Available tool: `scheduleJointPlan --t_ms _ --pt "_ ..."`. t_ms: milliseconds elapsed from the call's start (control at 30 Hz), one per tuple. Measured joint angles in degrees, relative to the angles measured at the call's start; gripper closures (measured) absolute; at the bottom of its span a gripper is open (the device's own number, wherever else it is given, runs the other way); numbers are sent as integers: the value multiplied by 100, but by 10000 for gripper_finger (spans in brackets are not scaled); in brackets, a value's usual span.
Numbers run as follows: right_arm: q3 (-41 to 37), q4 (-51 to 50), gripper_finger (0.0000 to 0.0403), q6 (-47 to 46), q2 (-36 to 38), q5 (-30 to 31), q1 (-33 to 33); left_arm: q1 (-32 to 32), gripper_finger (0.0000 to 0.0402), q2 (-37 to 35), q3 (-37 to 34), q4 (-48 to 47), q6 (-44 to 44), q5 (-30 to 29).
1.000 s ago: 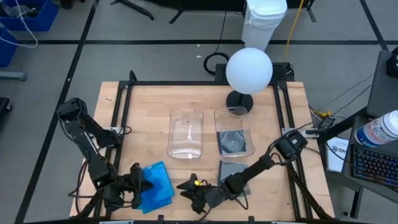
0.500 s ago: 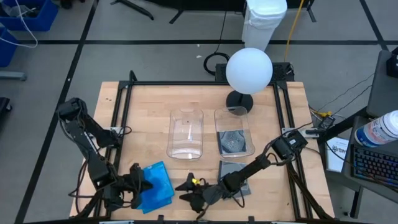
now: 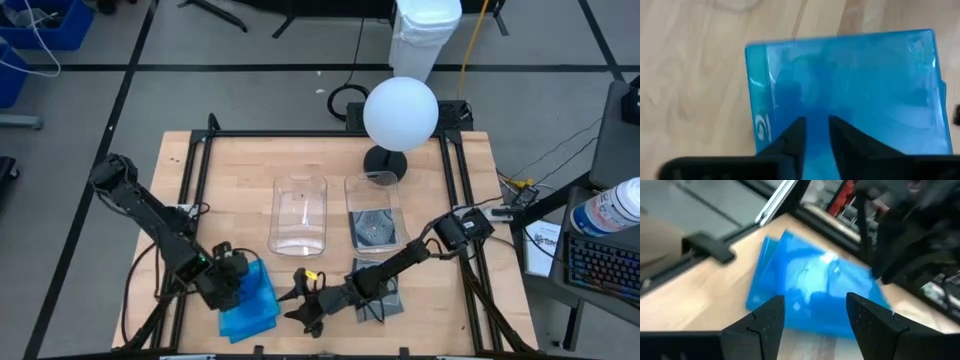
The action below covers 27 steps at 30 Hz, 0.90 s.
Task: Pick & place jewel cases by type
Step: Put the blue cd case into the left transparent bin
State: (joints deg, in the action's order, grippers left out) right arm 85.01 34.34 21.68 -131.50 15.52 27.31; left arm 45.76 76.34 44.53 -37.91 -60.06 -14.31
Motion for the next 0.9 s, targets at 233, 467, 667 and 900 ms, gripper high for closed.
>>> scheduleJointPlan --t_ms 233,467,667,900 --pt "-2 -380 202 0 0 76 4 -780 169 -453 0 -245 1021 6" --pt "0 -309 202 -134 0 80 -73 -2213 66 -675 0 -749 1312 1557" --pt "-1 -290 202 -187 0 80 -172 -2895 60 -675 0 -583 2156 2335" --pt "-1 -284 202 -681 0 71 -193 -3300 75 -491 0 -469 2818 2632"
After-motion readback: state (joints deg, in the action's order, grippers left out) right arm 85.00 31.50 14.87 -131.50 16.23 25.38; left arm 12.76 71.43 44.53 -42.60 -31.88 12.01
